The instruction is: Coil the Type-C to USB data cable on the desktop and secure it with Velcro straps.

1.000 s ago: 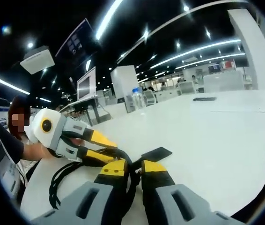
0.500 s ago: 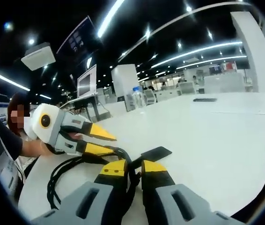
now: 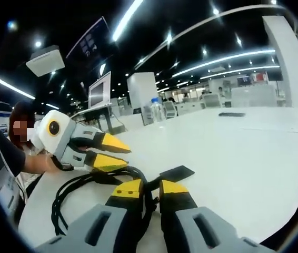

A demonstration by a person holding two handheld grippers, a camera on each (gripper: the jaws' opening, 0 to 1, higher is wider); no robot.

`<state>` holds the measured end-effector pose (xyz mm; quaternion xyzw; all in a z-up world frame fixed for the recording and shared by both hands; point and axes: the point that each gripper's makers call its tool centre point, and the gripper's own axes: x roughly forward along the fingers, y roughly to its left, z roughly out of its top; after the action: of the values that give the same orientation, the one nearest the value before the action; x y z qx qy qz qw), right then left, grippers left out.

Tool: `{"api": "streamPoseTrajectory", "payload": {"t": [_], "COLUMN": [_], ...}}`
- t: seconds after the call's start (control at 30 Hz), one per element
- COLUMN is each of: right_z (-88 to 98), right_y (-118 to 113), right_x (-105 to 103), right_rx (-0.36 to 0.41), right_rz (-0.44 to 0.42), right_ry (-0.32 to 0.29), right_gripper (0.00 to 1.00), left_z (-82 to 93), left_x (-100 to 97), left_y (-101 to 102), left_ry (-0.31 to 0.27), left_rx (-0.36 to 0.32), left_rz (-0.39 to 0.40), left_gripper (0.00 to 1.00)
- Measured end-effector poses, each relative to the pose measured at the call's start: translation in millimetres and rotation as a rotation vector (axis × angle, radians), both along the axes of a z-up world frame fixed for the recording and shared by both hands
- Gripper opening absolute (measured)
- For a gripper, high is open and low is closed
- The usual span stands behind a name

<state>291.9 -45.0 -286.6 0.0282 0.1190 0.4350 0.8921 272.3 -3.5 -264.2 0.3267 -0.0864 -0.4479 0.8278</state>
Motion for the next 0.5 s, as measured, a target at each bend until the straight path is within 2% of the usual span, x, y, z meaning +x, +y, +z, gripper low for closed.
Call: {"api": "streamPoseTrajectory", "payload": {"t": [0.2,0.3,0.5], "right_z": [3.5,3.6,0.9], "right_y": [2,5,8], "right_x": [0,-3,-5], "right_rx": [0.028,0.017,-0.012], "right_rz": [0.005,0.025,0.035], "right_ry": [-0.006,-0.020,-0.042], "right_gripper": [0.15,0.15,0.16], "left_z": [-6.2,-12.1,-13.4], "left_x": [4.6,5.9,8.2], "left_y": [3,3,3], "left_ry": [0.038,0.103,0.134], "left_rx": [-0.004,-0.034,-0.064], "left_rz": [0.027,0.032,0.037], "left_gripper": [0.10,0.10,0.10]}}
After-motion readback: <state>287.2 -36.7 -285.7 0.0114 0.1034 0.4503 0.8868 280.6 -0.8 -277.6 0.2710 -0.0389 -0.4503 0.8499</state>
